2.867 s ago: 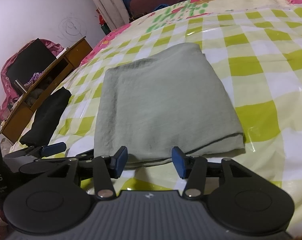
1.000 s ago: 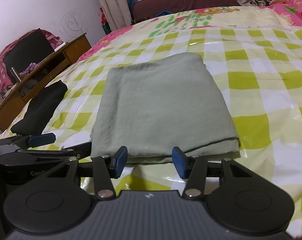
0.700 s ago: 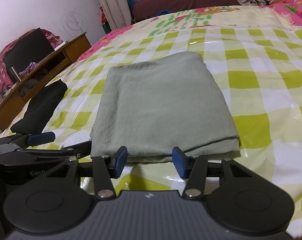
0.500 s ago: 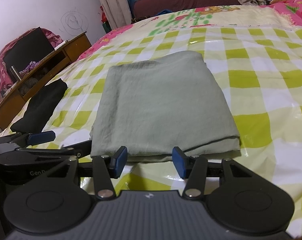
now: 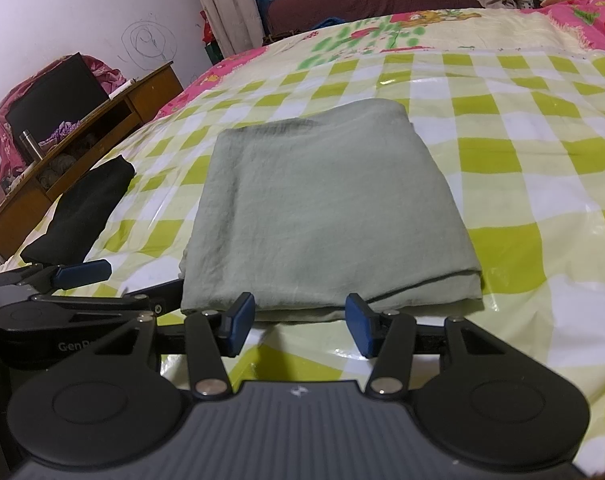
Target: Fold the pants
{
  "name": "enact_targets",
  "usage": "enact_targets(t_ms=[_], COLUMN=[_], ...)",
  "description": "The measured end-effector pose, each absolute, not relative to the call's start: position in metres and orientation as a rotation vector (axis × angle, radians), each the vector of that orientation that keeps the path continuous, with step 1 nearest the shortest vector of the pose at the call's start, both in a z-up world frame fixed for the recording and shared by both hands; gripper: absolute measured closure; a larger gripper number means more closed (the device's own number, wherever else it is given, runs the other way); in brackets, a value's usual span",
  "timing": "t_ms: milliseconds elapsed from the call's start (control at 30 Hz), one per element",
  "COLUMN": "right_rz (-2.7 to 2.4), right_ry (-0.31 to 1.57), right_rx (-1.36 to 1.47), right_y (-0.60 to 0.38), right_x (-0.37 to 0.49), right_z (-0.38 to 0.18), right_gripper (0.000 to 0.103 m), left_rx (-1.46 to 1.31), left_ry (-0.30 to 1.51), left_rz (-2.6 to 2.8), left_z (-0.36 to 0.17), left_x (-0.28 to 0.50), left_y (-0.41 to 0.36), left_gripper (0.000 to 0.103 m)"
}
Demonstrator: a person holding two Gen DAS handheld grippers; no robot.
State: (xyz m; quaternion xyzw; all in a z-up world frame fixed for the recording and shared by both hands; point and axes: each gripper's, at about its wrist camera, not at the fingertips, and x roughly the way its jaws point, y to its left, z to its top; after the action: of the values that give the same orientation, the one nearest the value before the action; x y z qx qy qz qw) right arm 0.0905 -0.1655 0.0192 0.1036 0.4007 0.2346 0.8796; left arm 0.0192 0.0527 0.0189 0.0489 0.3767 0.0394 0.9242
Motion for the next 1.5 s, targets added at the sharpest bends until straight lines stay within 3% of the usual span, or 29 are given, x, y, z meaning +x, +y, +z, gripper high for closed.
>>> enact_targets(t_ms=[1500], right_rz=[0.49], right_ry=[0.828], right_rx=[0.205], right_y=[-0.172], right_x=[0.07], right_z=[0.038], right_gripper=[0.051], left_rx=[0.112], left_ry=[0.755], left_rz=[0.033], left_z=[0.031], left_x=[0.001], left_y=[0.044], left_gripper=[0.0])
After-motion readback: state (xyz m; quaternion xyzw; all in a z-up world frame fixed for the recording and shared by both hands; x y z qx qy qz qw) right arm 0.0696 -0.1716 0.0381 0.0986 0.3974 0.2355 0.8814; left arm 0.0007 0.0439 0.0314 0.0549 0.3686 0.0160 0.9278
